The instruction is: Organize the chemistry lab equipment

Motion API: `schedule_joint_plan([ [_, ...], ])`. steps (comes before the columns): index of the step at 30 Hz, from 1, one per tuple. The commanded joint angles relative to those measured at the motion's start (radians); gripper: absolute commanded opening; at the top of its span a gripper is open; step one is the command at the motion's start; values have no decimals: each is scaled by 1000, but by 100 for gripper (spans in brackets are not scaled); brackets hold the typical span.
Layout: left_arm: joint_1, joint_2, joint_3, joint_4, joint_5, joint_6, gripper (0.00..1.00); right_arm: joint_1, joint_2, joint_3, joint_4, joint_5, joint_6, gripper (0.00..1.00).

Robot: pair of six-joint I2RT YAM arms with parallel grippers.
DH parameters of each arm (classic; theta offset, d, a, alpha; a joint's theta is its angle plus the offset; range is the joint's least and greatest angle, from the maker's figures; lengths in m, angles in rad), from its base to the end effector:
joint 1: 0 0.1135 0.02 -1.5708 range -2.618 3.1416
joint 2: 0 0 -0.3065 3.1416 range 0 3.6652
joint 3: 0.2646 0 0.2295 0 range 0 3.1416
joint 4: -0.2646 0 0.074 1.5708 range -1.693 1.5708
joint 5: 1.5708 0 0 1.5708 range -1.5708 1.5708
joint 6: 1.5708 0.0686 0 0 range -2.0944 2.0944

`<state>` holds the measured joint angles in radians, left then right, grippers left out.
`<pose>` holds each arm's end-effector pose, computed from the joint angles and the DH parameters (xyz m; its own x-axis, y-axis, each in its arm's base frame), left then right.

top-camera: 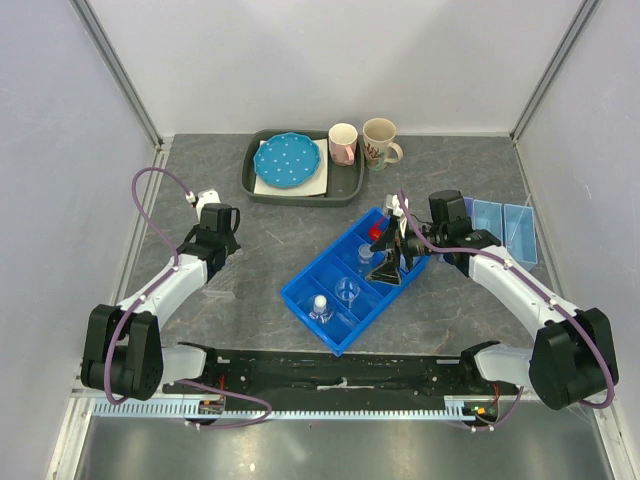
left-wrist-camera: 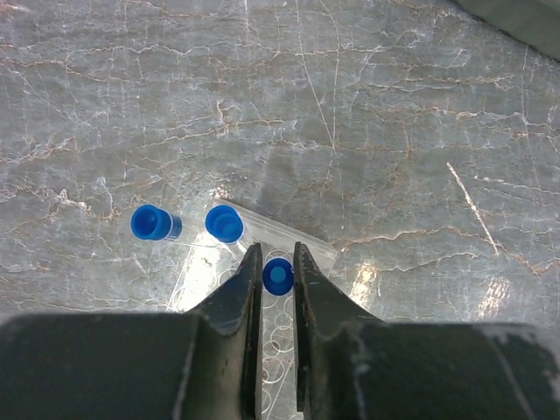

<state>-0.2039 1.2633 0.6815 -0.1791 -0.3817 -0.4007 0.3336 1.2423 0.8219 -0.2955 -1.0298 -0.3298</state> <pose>0.2451 -0.0246 0.2391 -0.5921 -0.2472 -0.7670 -0.3336 0.9416 -0.0460 0.1984 0.1310 0.2962 -0.3342 -0.2923 -0.8960 -0.9385 0.1904 0.2879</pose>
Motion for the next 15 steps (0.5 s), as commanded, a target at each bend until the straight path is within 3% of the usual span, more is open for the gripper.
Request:
schedule_joint_plan([
  [1, 6, -2, 16, 21, 3, -6, 20, -2, -17, 43, 13, -15, -28, 98],
  [8, 6, -28, 15, 1, 20, -16, 44, -2, -15, 45, 12, -18, -29, 98],
  [15, 6, -120, 47, -60, 43, -21, 59, -2, -15, 45, 7, -12, -37, 98],
])
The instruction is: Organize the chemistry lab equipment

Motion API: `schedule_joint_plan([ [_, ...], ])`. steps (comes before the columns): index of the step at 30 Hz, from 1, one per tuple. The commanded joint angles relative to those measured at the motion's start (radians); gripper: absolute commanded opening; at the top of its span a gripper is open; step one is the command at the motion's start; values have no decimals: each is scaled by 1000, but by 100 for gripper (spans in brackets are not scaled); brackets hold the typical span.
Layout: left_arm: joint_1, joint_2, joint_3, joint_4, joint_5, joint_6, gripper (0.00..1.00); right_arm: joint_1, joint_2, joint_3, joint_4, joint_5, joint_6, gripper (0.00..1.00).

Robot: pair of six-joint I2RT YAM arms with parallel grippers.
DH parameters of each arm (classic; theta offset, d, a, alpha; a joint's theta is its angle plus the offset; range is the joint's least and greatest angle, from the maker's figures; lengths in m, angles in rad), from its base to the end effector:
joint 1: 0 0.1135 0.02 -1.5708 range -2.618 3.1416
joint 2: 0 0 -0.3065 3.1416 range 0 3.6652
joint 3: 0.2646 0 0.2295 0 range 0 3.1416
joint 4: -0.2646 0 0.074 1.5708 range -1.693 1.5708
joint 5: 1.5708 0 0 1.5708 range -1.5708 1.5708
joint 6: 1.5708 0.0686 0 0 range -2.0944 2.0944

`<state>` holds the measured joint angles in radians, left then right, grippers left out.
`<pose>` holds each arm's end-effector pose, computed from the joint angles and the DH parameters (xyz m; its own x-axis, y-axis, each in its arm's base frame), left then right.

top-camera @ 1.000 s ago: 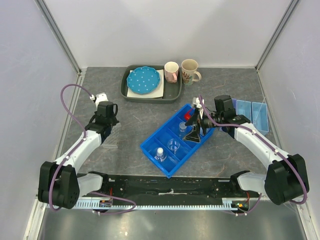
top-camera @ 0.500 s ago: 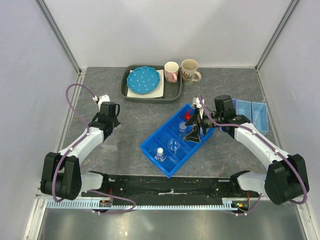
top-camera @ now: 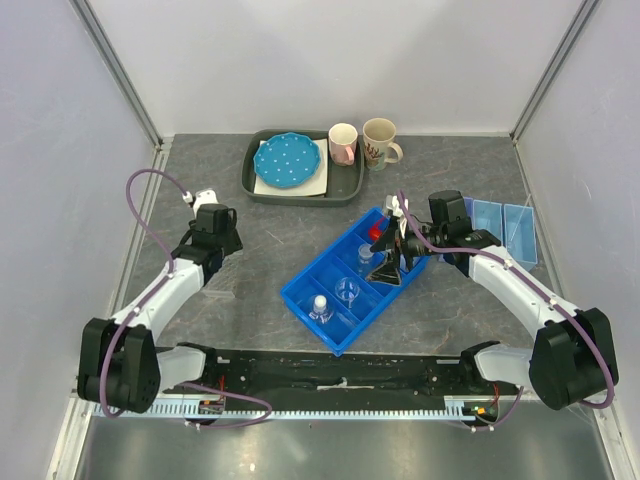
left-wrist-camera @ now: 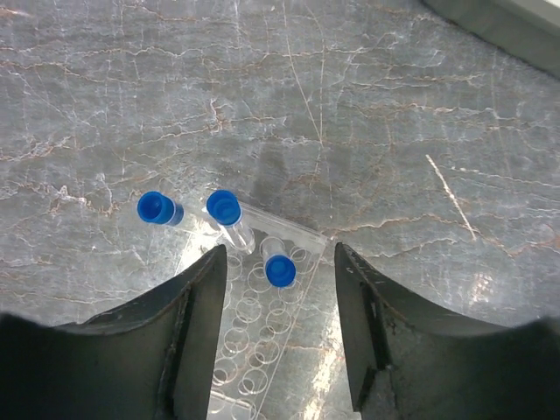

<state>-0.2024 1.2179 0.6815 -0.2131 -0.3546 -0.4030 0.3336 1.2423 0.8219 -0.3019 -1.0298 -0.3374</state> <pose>0.2364 -0.0242 0.2453 -0.5902 -0.2543 -0.7662 -0.3173 0.9458 -0.0695 0.1979 0.1308 0.2957 -0.3325 -0.2956 -0.8956 -0.9393 0.1888 0.2864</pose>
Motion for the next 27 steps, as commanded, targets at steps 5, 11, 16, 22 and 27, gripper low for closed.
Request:
schedule_joint_plan([
  [5, 6, -153, 119, -130, 109, 4, 74, -21, -33, 59, -28, 49, -83, 98],
  [11, 32, -328, 216, -265, 380, -58, 100, -169, -135, 94, -45, 203, -117, 98],
  [16, 78, -461, 390, -366, 693, -88, 100, -234, -181, 204, -82, 468, -10, 98],
  [22, 78, -512, 518, -473, 758, -66, 100, -260, -276, 319, -118, 839, 231, 98],
  [27, 78, -567, 561, -505, 760, -63, 100, -260, -336, 427, -187, 1004, 366, 98],
])
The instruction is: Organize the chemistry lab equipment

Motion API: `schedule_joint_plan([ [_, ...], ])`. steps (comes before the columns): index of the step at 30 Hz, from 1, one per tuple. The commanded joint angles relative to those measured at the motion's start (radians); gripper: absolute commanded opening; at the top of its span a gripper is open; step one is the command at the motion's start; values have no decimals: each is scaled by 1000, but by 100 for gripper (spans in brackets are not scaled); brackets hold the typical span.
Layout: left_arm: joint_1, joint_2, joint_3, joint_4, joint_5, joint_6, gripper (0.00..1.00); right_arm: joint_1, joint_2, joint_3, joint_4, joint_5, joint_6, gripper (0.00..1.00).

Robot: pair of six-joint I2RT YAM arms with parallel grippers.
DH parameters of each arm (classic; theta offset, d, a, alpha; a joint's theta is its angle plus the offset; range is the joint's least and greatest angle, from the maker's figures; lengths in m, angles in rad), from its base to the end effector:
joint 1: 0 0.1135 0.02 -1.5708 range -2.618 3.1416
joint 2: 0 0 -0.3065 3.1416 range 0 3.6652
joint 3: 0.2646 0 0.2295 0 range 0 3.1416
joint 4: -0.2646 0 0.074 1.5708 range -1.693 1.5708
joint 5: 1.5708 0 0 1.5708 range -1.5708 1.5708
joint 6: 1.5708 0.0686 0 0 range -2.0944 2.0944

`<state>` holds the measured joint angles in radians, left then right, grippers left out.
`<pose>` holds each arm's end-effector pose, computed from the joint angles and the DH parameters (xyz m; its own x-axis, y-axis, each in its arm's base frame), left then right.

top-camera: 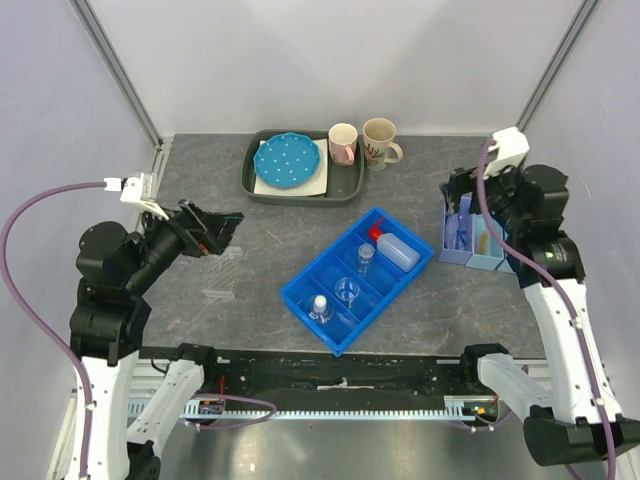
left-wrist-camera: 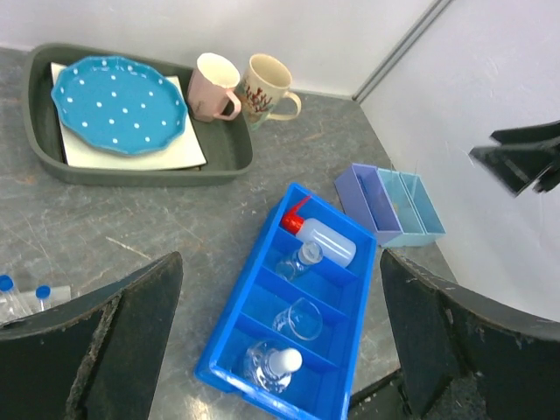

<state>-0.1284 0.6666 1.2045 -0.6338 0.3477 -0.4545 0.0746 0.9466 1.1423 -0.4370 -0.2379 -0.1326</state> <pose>0.0728 -0.0330 0.4548 -0.2858 -0.3793 -0.8800 0.3687 0.8041 -0.4663 0.1814 0.0298 0.4305 -0.1965 -0.1435 -0.9700 -0.3295 0.9414 -0.0726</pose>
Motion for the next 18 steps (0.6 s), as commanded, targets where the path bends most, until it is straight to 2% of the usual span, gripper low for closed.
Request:
schedule_joint_plan([
  [1, 4, -19, 47, -92, 54, -9, 100, -1, -40, 126, -71, 232, 169, 98],
  [5, 4, -50, 73, -115, 34, 0, 100, -1, -58, 163, -111, 313, 179, 98],
  [18, 3, -116, 129, -187, 1, 28, 100, 1, -115, 205, -154, 315, 205, 98],
])
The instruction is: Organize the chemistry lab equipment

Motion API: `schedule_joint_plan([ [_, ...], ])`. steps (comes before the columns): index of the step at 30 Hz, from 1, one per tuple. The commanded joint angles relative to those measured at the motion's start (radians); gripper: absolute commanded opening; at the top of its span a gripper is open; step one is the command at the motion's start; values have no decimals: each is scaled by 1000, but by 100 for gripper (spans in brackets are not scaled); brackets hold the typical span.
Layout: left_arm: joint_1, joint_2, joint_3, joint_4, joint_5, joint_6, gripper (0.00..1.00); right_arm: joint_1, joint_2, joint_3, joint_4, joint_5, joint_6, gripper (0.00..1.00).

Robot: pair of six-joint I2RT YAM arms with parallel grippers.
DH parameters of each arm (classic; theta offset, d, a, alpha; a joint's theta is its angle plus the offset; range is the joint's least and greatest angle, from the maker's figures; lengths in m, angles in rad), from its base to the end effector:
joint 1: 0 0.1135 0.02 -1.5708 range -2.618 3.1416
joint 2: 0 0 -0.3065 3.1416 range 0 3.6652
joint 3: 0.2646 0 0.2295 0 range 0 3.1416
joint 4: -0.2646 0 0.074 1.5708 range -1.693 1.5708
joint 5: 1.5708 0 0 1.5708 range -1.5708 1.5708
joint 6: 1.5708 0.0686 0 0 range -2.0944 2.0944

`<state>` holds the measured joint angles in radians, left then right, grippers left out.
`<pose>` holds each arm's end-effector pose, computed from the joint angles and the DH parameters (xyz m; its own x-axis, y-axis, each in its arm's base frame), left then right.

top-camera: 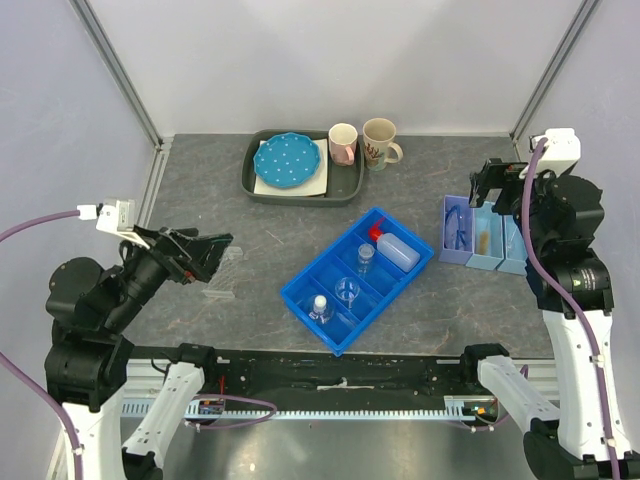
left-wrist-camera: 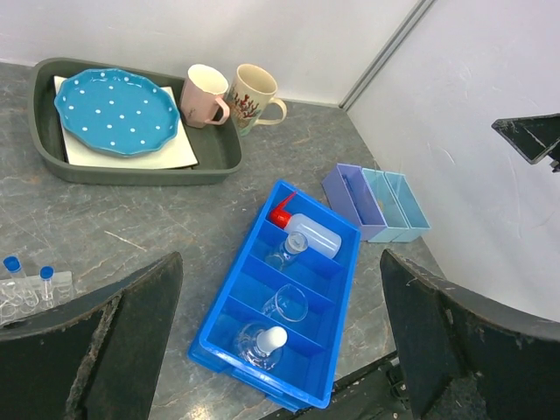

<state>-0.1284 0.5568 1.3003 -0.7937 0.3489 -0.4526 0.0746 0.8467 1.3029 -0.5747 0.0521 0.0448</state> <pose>0.0173 -0.0259 0.4626 -0.2455 -0.3827 -0.8907 0.3910 0.8017 -0.4522 0.1308 0.0062 0.4777 -0.1188 0.0360 -0.9923 -0.0175 0.9991 0.0383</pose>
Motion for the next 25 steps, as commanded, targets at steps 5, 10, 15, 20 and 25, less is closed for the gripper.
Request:
schedule_joint_plan([
  [5, 3, -9, 39, -44, 4, 35, 100, -1, -17, 26, -24, 29, 30, 98],
  [10, 3, -20, 37, -59, -1, 48, 100, -1, -17, 16, -24, 31, 32, 98],
  [15, 3, -23, 37, -61, 2, 54, 100, -1, -17, 9, -24, 40, 35, 98],
  [20, 3, -15, 44, -62, 1, 66, 100, -2, -17, 4, -20, 57, 32, 98],
  [25, 3, -11, 44, -62, -1, 75, 100, -1, -14, 4, -10, 54, 0, 98],
])
